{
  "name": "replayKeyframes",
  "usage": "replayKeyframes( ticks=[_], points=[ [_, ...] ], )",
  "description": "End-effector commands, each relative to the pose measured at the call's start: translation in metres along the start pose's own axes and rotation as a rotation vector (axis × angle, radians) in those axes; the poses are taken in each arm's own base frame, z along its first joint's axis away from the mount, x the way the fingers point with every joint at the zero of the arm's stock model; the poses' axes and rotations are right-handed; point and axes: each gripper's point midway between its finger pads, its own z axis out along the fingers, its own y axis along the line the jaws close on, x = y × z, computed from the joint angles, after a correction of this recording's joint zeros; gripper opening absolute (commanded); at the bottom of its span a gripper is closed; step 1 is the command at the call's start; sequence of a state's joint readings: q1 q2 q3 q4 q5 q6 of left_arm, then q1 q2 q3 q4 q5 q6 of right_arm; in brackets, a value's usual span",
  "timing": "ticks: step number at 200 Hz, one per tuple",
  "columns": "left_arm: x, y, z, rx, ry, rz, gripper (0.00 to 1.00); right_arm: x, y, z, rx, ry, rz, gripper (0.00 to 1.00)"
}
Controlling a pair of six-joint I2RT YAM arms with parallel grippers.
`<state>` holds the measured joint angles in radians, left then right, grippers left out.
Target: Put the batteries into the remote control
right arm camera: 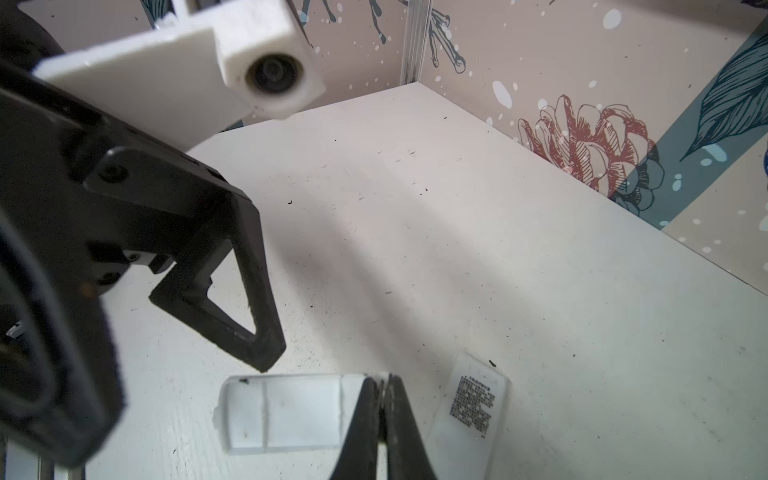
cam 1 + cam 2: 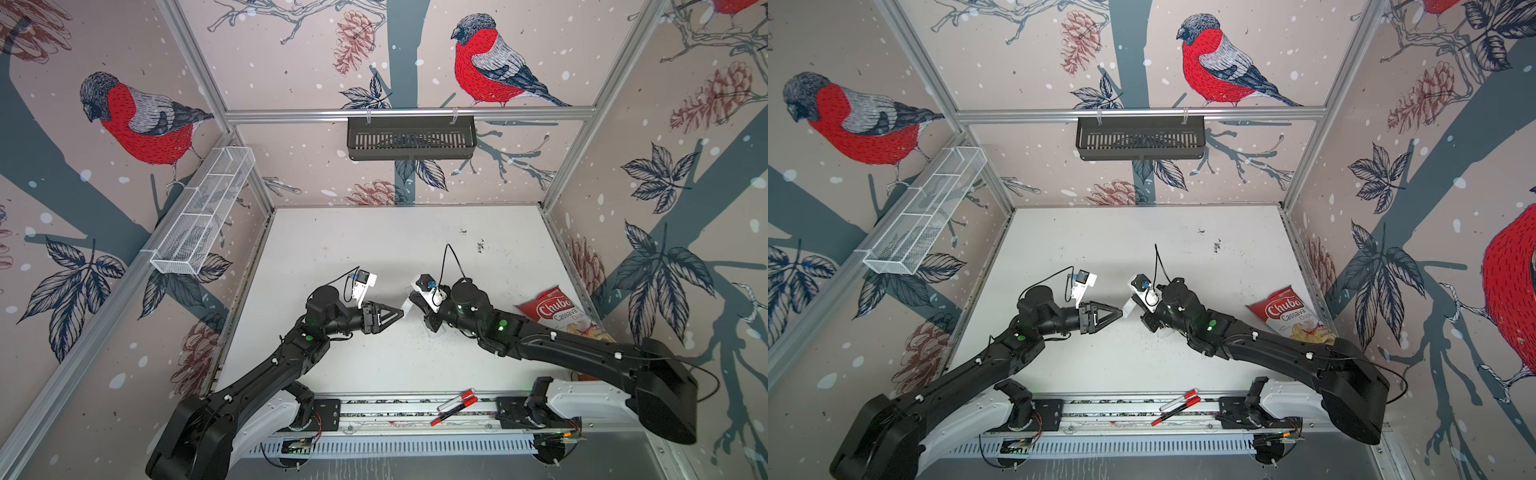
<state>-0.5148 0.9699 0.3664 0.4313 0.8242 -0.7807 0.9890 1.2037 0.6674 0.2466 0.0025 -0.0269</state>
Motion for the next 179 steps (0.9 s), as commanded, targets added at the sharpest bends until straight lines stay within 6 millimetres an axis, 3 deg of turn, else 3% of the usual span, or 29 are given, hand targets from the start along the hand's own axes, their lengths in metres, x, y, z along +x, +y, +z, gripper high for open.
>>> replayKeyframes(
  ticks=[1,15,71,105,114,132,179],
  points=[
    [-0.005,0.006,0.005,-0.056,-0.017,0.037,0.60,-0.018,0.000,-0.005,0.035,-0.070,0.003,0.05],
    [-0.008,0.005,0.006,-0.063,-0.028,0.044,0.54,-0.022,0.002,-0.007,0.045,-0.081,0.005,0.05],
    [-0.010,0.007,0.013,-0.087,-0.014,0.056,0.15,-0.029,0.000,-0.007,0.109,-0.070,0.039,0.05],
    [-0.011,0.010,0.014,-0.101,-0.013,0.061,0.04,-0.031,0.000,-0.003,0.136,-0.053,0.057,0.08],
    [-0.012,0.012,0.014,-0.117,-0.020,0.063,0.00,-0.032,0.001,-0.001,0.136,-0.047,0.068,0.12],
    [-0.012,0.015,0.012,-0.129,-0.038,0.064,0.00,-0.038,0.000,-0.003,0.131,-0.057,0.118,0.30],
    [-0.019,0.007,0.012,-0.068,-0.069,0.037,0.00,-0.056,-0.005,-0.031,-0.005,-0.147,0.295,0.70]
  ],
)
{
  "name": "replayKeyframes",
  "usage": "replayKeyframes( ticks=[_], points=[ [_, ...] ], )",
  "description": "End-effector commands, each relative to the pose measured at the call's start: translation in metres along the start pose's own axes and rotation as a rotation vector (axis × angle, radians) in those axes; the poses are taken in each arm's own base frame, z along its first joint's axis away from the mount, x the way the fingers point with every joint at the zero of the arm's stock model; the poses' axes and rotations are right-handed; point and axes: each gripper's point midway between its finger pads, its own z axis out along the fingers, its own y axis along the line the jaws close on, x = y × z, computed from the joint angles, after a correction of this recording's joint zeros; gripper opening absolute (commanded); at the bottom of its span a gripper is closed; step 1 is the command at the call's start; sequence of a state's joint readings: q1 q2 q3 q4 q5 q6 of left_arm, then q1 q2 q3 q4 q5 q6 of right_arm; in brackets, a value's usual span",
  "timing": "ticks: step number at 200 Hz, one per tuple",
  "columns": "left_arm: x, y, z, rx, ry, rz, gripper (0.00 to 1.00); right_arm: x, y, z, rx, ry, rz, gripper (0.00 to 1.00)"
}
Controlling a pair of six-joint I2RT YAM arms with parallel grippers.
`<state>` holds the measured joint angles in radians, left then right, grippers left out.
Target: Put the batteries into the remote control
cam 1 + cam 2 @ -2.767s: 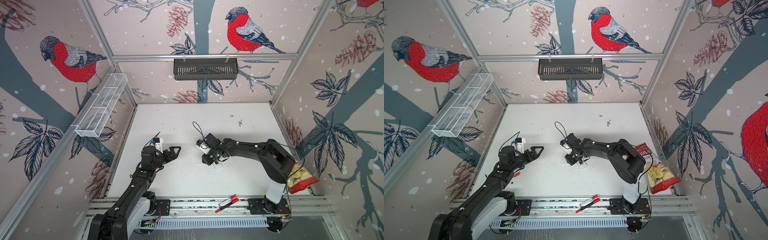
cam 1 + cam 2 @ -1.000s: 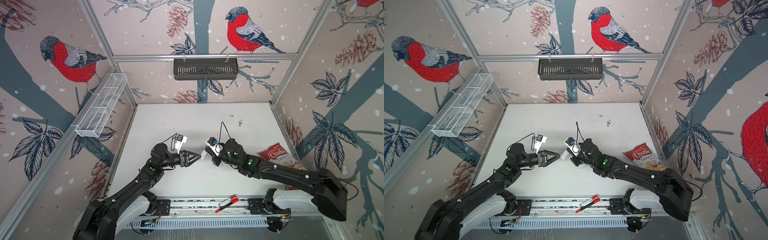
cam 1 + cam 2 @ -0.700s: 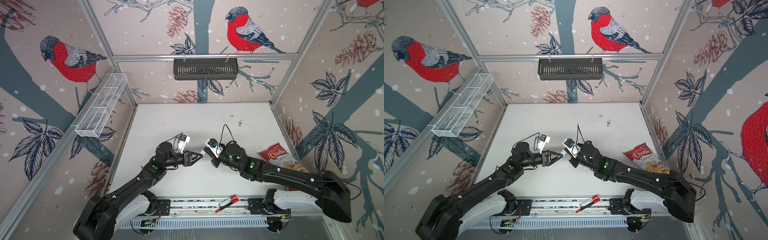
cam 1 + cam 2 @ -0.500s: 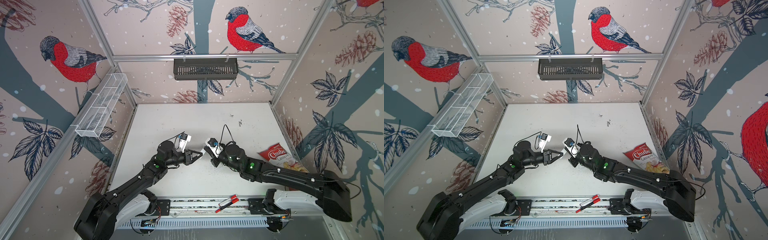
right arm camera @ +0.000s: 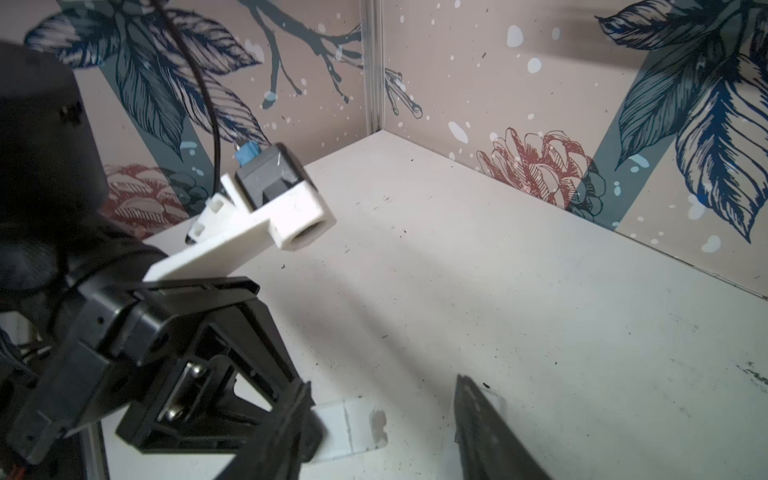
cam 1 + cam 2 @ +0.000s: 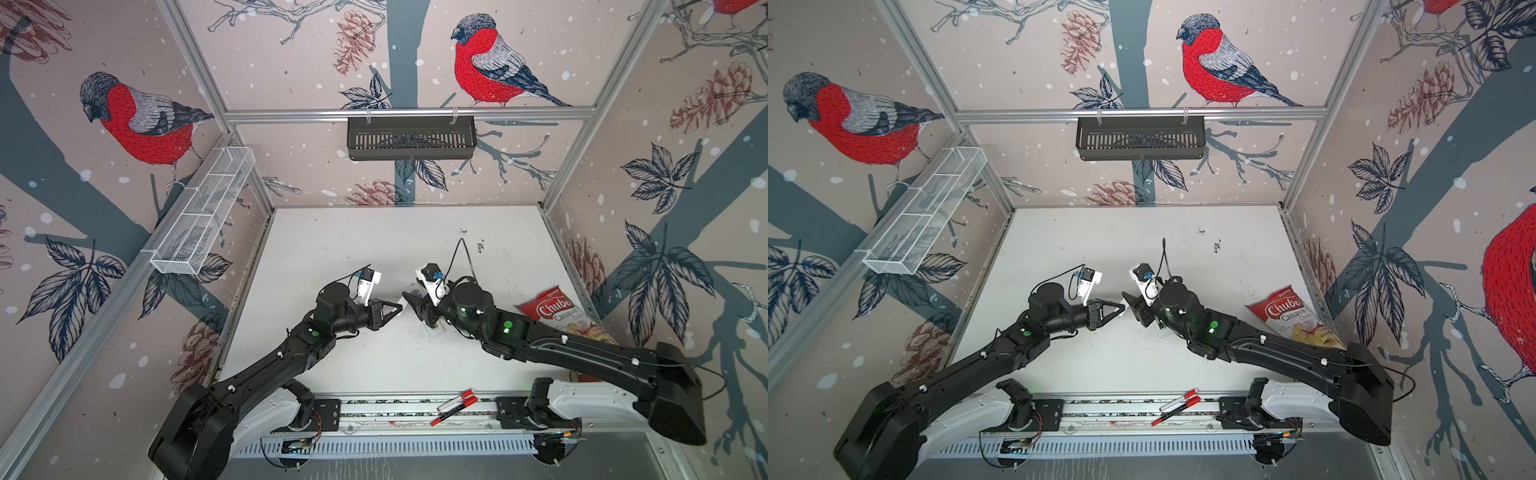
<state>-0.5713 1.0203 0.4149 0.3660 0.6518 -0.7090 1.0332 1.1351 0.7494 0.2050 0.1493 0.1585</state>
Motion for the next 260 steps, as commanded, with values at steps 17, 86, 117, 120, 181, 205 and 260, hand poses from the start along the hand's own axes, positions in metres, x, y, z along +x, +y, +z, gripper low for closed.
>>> replayKeyframes(
  ticks=[17,86,117,120,181,205,260],
  points=[
    [-0.015,-0.018,-0.005,0.135,-0.042,-0.037,0.00,-0.003,0.001,-0.017,-0.155,-0.021,0.183,0.76],
    [-0.012,-0.053,-0.020,0.413,0.088,-0.090,0.00,0.011,-0.003,-0.034,-0.433,0.003,0.290,0.84],
    [-0.009,-0.064,-0.024,0.476,0.129,-0.084,0.00,0.006,-0.009,-0.029,-0.508,0.004,0.363,0.82],
    [-0.009,-0.065,-0.024,0.477,0.131,-0.082,0.00,0.005,-0.007,-0.029,-0.524,0.003,0.367,0.80],
    [-0.001,-0.058,-0.022,0.429,0.165,-0.058,0.00,0.001,0.015,-0.027,-0.638,0.032,0.363,0.61],
    [0.000,-0.058,-0.022,0.426,0.171,-0.052,0.00,0.003,0.024,-0.025,-0.672,0.063,0.371,0.51],
    [0.003,-0.051,-0.019,0.403,0.181,-0.054,0.00,0.010,0.027,-0.017,-0.657,0.114,0.408,0.30]
  ],
)
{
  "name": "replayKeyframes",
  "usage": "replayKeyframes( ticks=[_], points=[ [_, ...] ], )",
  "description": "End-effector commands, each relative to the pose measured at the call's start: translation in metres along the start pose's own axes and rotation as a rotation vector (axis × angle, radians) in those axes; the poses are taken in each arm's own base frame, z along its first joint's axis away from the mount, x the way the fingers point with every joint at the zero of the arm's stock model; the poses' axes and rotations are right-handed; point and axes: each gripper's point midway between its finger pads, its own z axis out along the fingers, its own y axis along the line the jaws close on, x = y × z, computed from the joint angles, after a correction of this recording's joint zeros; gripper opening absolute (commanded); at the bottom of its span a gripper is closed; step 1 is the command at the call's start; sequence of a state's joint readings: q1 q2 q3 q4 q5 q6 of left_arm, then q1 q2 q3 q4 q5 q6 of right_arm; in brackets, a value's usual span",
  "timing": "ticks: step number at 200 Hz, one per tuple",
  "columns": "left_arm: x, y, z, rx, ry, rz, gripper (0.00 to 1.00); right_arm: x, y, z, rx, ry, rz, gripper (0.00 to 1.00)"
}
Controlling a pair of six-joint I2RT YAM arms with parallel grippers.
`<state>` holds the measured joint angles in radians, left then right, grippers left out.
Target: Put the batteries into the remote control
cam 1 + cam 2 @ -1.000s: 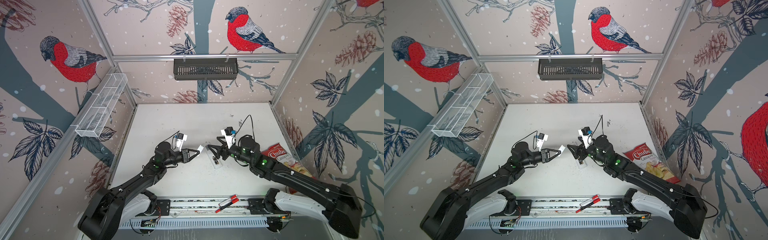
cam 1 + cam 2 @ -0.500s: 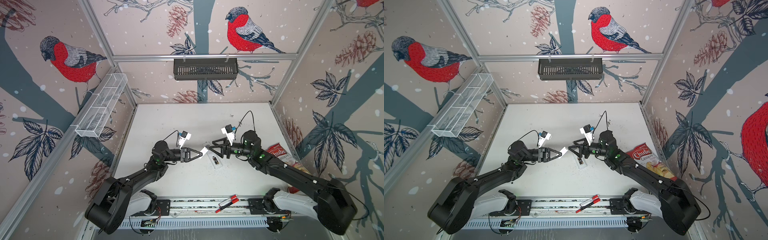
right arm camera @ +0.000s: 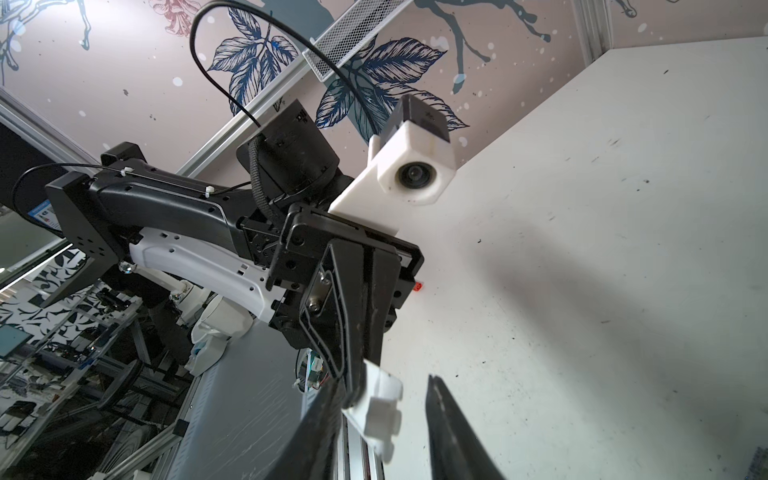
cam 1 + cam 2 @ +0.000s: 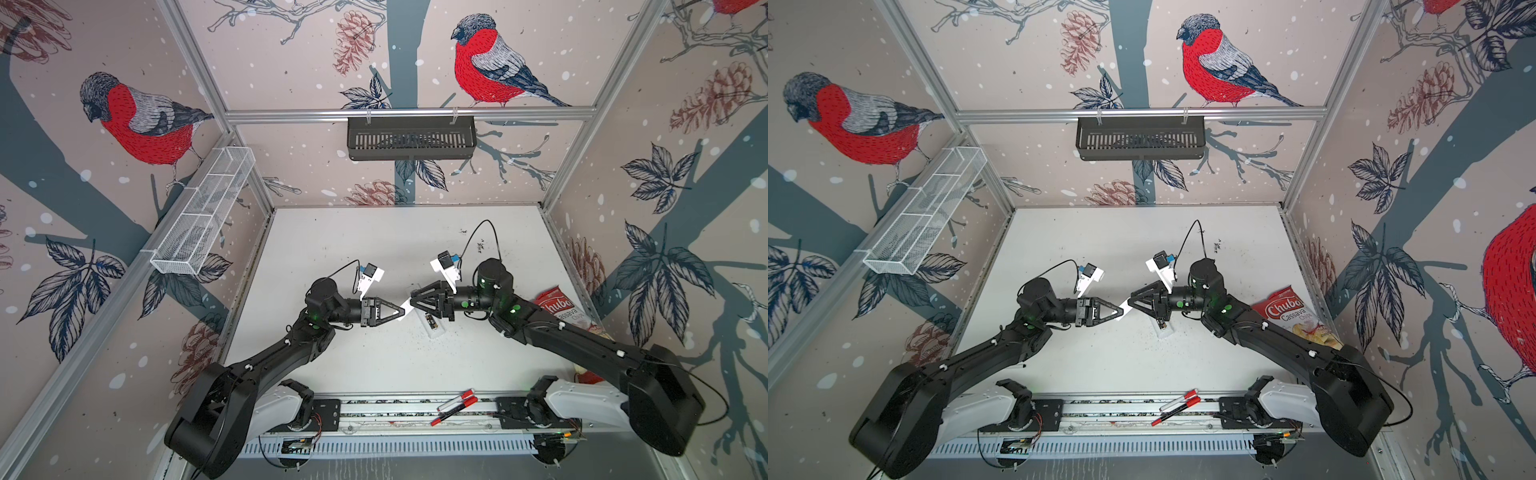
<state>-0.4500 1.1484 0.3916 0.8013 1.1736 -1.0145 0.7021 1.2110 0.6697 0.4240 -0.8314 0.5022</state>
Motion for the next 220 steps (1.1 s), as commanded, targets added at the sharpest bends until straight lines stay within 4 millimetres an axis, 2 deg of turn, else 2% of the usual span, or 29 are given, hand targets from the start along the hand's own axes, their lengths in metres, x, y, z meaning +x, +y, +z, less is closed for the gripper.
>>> replayKeyframes(
  ticks=[1,30,37,87,125,140,148,170,175,191,220],
  points=[
    [0.000,0.001,0.001,-0.006,0.011,0.034,0.00,-0.002,-0.001,0.003,0.001,0.005,0.030,0.30],
    [0.001,0.003,0.001,-0.014,0.017,0.040,0.00,0.002,-0.005,0.008,0.011,0.026,0.065,0.24],
    [0.001,0.004,0.001,-0.017,0.017,0.038,0.00,0.007,-0.012,0.012,0.018,0.044,0.088,0.23],
    [-0.001,0.007,0.001,-0.026,0.010,0.041,0.00,0.011,-0.014,0.016,0.030,0.056,0.113,0.22],
    [-0.001,0.016,0.002,-0.060,0.006,0.035,0.00,0.008,-0.020,0.013,0.066,0.036,0.176,0.11],
    [-0.003,0.019,0.001,-0.084,-0.001,0.044,0.09,0.009,-0.025,0.013,0.088,0.042,0.212,0.09],
    [-0.005,0.021,0.001,-0.099,-0.007,0.048,0.18,0.010,-0.026,0.012,0.101,0.049,0.224,0.09],
    [-0.011,0.029,-0.001,-0.178,-0.029,0.077,0.54,0.011,-0.036,0.008,0.159,0.058,0.272,0.08],
    [-0.014,0.033,-0.003,-0.213,-0.038,0.089,0.67,0.011,-0.041,0.006,0.182,0.056,0.293,0.09],
    [-0.020,0.041,-0.006,-0.333,-0.055,0.168,0.95,0.012,-0.053,-0.001,0.243,0.037,0.365,0.08],
    [-0.020,0.040,0.005,-0.489,-0.051,0.342,0.97,0.019,-0.079,-0.014,0.420,0.004,0.488,0.08]
  ],
)
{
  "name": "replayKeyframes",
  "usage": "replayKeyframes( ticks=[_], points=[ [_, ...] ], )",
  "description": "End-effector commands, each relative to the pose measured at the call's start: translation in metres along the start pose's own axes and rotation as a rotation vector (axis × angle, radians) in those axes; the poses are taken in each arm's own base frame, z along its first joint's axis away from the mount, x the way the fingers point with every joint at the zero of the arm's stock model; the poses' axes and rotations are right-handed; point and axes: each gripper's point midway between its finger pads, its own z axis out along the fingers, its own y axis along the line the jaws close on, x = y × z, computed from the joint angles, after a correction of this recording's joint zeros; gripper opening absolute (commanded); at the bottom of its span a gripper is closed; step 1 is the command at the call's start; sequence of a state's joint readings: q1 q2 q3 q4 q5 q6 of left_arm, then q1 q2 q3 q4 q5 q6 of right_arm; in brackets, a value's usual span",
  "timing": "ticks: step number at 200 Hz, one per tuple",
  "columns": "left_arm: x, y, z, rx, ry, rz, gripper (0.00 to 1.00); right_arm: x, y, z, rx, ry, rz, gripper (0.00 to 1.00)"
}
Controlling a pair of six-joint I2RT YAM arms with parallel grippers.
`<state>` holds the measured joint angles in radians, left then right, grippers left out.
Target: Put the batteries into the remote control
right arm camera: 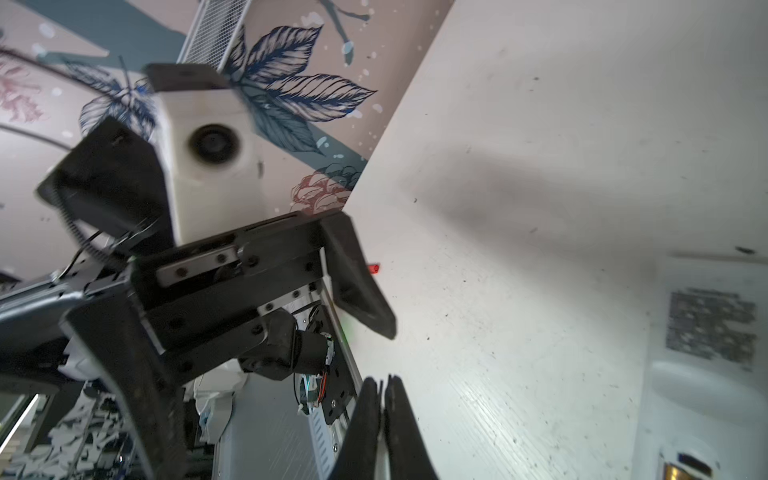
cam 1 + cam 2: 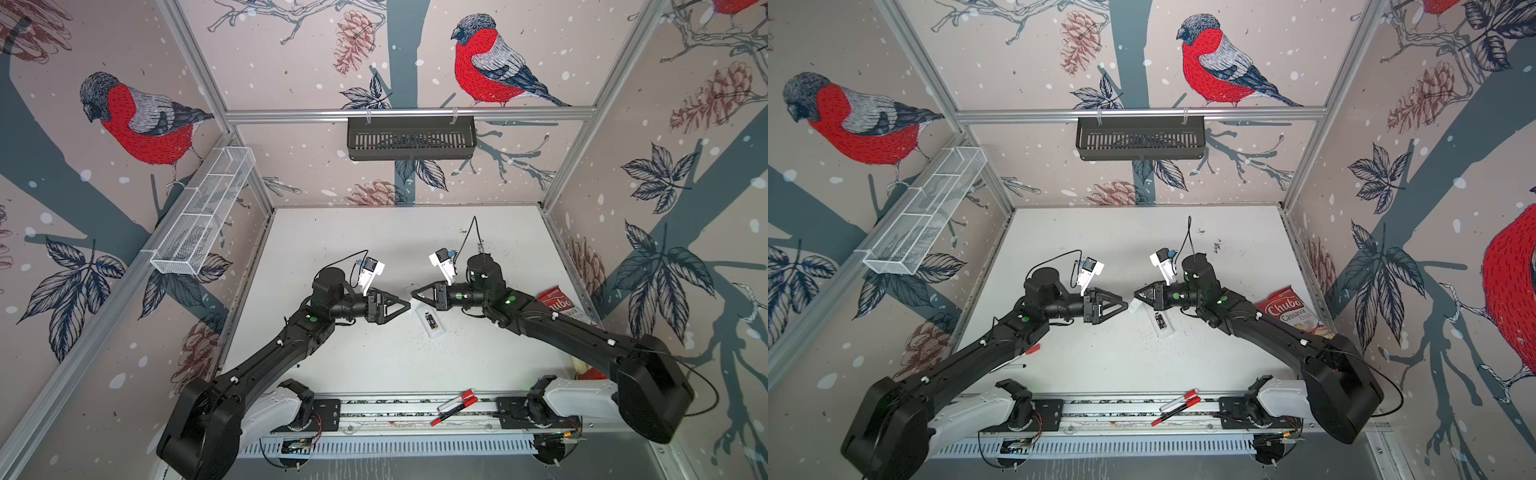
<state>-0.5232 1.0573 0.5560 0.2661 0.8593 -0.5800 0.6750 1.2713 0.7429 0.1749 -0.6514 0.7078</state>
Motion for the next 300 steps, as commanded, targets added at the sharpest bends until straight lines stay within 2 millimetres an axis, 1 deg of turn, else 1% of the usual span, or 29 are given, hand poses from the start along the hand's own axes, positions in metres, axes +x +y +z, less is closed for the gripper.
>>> replayKeyframes(
  ticks=[1,5,8,24,46,58,66,101,126,140,147,155,165,183,214,234,279,291,300],
  points=[
    [0.007,0.020,0.005,-0.207,0.008,0.153,0.97,-0.003,-0.025,-0.005,0.151,-0.045,0.130,0.08],
    [0.008,0.021,0.007,-0.230,0.008,0.174,0.97,-0.003,-0.030,-0.006,0.173,-0.052,0.147,0.08],
    [0.008,0.022,0.008,-0.252,0.006,0.189,0.97,-0.007,-0.026,-0.011,0.175,-0.073,0.147,0.08],
    [0.015,0.032,0.014,-0.384,0.017,0.278,0.97,-0.010,-0.035,-0.020,0.245,-0.124,0.199,0.08],
    [0.021,0.042,0.023,-0.545,0.023,0.402,0.97,-0.015,-0.034,-0.028,0.267,-0.176,0.245,0.08],
    [0.018,0.047,0.026,-0.621,0.014,0.444,0.95,-0.016,-0.034,-0.031,0.294,-0.192,0.257,0.08],
    [0.015,0.048,0.027,-0.657,-0.001,0.478,0.91,-0.016,-0.035,-0.032,0.310,-0.199,0.262,0.08],
    [0.008,0.037,0.032,-0.802,-0.072,0.680,0.81,-0.011,-0.044,-0.037,0.386,-0.217,0.323,0.08],
    [0.014,0.030,0.045,-0.849,-0.071,0.835,0.72,-0.013,-0.043,-0.039,0.402,-0.252,0.357,0.08],
    [0.014,0.028,0.048,-0.908,-0.094,0.909,0.67,-0.015,-0.043,-0.040,0.412,-0.266,0.364,0.08],
    [0.014,0.025,0.050,-0.922,-0.107,0.938,0.62,-0.016,-0.042,-0.042,0.413,-0.275,0.368,0.08],
    [0.014,0.023,0.052,-0.929,-0.124,0.971,0.59,-0.017,-0.040,-0.042,0.405,-0.282,0.369,0.08],
    [0.015,0.018,0.055,-0.919,-0.145,1.011,0.58,-0.017,-0.041,-0.042,0.401,-0.288,0.378,0.08],
    [0.008,0.014,0.049,-0.960,-0.223,1.037,0.58,-0.016,-0.039,-0.042,0.398,-0.288,0.379,0.08],
    [0.008,0.012,0.059,-0.947,-0.223,1.093,0.56,-0.011,-0.037,-0.039,0.381,-0.285,0.400,0.08],
    [0.006,0.013,0.061,-0.971,-0.234,1.119,0.51,-0.010,-0.034,-0.036,0.378,-0.283,0.403,0.08],
    [0.004,0.014,0.073,-1.013,-0.225,1.182,0.46,-0.011,-0.025,-0.035,0.357,-0.295,0.410,0.08],
    [0.001,0.013,0.074,-1.026,-0.233,1.188,0.42,-0.008,-0.025,-0.033,0.360,-0.288,0.413,0.08],
    [-0.001,0.014,0.075,-1.040,-0.234,1.192,0.37,-0.006,-0.024,-0.033,0.359,-0.286,0.415,0.08]
  ],
)
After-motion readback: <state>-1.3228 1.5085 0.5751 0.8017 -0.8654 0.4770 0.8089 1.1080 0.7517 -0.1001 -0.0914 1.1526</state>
